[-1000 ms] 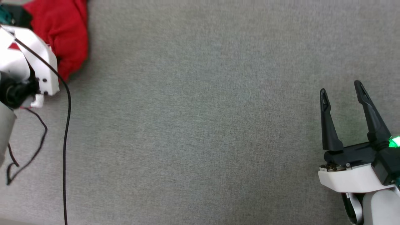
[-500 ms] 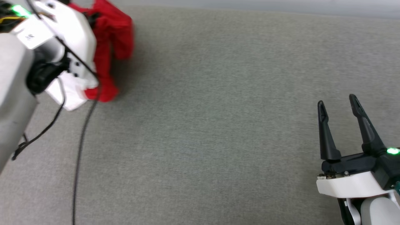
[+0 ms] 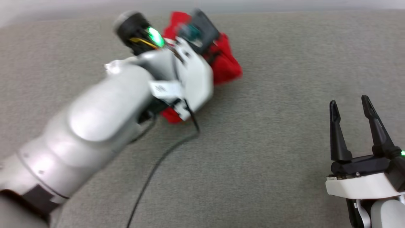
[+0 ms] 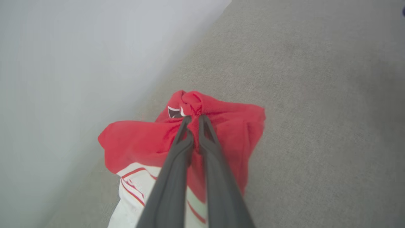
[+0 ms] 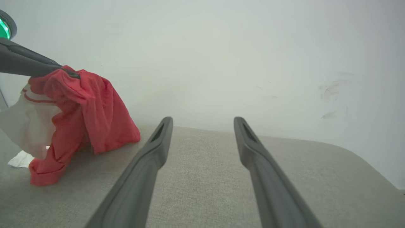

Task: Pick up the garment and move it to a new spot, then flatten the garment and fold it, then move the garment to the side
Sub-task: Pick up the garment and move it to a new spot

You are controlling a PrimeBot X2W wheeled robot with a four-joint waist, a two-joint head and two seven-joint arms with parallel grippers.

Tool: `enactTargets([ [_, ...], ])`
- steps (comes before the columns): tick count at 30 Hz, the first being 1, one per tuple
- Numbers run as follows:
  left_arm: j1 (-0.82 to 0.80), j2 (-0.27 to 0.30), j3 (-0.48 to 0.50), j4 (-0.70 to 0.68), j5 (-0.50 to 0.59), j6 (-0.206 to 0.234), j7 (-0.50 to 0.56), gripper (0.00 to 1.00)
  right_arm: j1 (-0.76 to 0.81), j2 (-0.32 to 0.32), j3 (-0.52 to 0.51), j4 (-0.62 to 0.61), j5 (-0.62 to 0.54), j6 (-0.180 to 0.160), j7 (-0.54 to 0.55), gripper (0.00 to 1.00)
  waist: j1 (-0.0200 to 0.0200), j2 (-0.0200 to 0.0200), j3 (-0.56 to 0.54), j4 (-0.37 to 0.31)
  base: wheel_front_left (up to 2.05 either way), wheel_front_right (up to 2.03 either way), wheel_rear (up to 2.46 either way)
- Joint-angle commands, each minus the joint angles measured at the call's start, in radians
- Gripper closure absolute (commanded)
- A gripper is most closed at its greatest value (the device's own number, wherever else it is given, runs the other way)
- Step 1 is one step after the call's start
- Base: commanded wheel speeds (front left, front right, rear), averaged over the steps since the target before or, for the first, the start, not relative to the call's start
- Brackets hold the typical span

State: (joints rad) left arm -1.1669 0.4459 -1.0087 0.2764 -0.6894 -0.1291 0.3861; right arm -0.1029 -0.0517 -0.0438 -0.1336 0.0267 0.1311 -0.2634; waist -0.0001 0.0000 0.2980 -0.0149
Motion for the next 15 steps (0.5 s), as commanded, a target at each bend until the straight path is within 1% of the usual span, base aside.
enactTargets([
  [1, 0.017, -0.026, -0.033, -0.005, -0.002, 0.0, -0.016, 1.0, 0.003, 0.003, -0.006, 0.001, 0.008, -0.001, -0.002, 0.0, 0.0001, 0.0, 0.001, -0.029, 0.0, 0.0, 0.0],
  [6, 0.054, -0.123, -0.17, 0.002, -0.022, 0.0, -0.048, 1.0, 0.012, 0.003, -0.032, 0.004, 0.014, -0.001, -0.002, 0.0, 0.0001, 0.0, 0.007, -0.056, 0.0, 0.0, 0.0],
  [9, 0.087, -0.167, -0.229, 0.032, -0.031, 0.0, -0.06, 1.0, 0.009, 0.003, -0.04, 0.002, 0.015, -0.001, -0.002, 0.0, 0.0001, 0.0, 0.017, -0.066, 0.0, 0.0, 0.0],
  [12, 0.146, -0.214, -0.266, 0.066, -0.012, 0.0, -0.055, 1.0, 0.003, 0.003, -0.044, 0.0, 0.016, -0.001, -0.002, 0.0, 0.0001, 0.0, 0.033, -0.072, 0.0, 0.0, 0.0],
  [14, 0.187, -0.236, -0.27, 0.084, -0.001, 0.0, -0.046, 1.0, -0.003, 0.003, -0.045, 0.001, 0.016, -0.001, -0.002, 0.0, 0.0001, 0.0, 0.044, -0.076, 0.0, 0.0, 0.0],
  [15, 0.215, -0.249, -0.27, 0.086, 0.022, 0.0, -0.028, 1.0, -0.007, 0.003, -0.044, 0.002, 0.016, -0.001, -0.002, 0.0, 0.0001, 0.0, 0.05, -0.079, 0.0, 0.0, 0.0],
])
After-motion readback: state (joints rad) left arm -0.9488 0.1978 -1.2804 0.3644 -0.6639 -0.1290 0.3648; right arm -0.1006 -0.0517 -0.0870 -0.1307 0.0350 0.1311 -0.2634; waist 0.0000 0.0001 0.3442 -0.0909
